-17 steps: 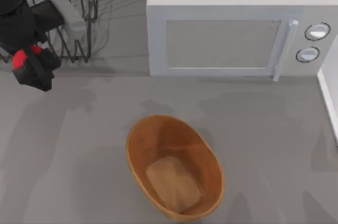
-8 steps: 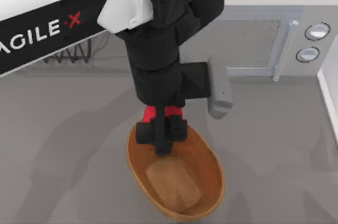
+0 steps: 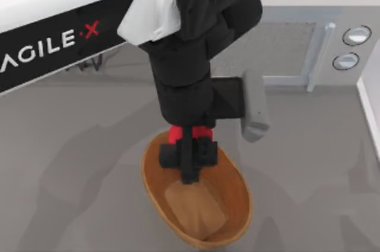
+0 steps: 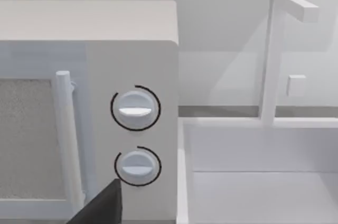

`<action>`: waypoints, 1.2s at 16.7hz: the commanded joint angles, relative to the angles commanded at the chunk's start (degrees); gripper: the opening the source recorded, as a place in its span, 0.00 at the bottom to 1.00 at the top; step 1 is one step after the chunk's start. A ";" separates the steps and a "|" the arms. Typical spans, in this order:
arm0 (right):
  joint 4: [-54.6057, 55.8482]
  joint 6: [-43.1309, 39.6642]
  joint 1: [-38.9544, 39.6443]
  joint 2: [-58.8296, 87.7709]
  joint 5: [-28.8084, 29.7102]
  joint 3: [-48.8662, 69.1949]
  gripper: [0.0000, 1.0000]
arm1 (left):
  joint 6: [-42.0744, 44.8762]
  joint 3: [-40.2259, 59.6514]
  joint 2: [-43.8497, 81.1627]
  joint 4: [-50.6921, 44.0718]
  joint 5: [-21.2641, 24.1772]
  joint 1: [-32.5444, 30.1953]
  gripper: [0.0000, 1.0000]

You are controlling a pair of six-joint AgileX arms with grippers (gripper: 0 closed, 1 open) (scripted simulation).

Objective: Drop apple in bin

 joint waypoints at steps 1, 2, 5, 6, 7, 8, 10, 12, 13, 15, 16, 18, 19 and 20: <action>0.00 0.00 0.00 0.00 0.00 0.00 1.00 | -0.07 -1.28 0.08 1.31 -0.03 -0.16 0.00; 0.00 0.00 0.00 0.00 0.00 0.00 1.00 | -0.19 -2.85 0.25 3.12 -0.02 -0.27 0.00; 0.00 0.00 0.00 0.00 0.00 0.00 1.00 | -0.54 -8.48 0.80 9.95 0.12 -0.57 0.00; 0.00 0.00 0.00 0.00 0.00 0.00 1.00 | -0.65 -10.24 1.00 11.92 0.14 -0.70 0.00; 0.00 0.00 0.00 0.00 0.00 0.00 1.00 | -0.80 -11.68 1.21 13.42 0.14 -0.81 0.00; 0.00 0.00 0.00 0.00 0.00 0.00 1.00 | -0.93 -12.57 1.41 14.31 0.13 -0.90 0.00; 0.00 0.00 0.00 0.00 0.00 0.00 1.00 | -0.98 -12.85 1.49 14.59 0.12 -0.94 0.00; 0.00 0.00 0.00 0.00 0.00 0.00 1.00 | -0.98 -12.85 1.49 14.59 0.12 -0.94 0.00; 0.00 0.00 0.00 0.00 0.00 0.00 1.00 | -0.98 -12.85 1.49 14.59 0.12 -0.94 0.08; 0.00 0.00 0.00 0.00 0.00 0.00 1.00 | -0.98 -12.85 1.49 14.59 0.12 -0.94 0.23; 0.00 0.00 0.00 0.00 0.00 0.00 1.00 | -0.98 -12.85 1.49 14.59 0.12 -0.94 0.30; 0.00 0.00 0.00 0.00 0.00 0.00 1.00 | -0.98 -12.85 1.49 14.59 0.12 -0.94 0.45; 0.00 0.00 0.00 0.00 0.00 0.00 1.00 | -0.98 -12.85 1.49 14.59 0.12 -0.94 0.53; 0.00 0.00 0.00 0.00 0.00 0.00 1.00 | -0.98 -12.85 1.49 14.59 0.12 -0.94 0.60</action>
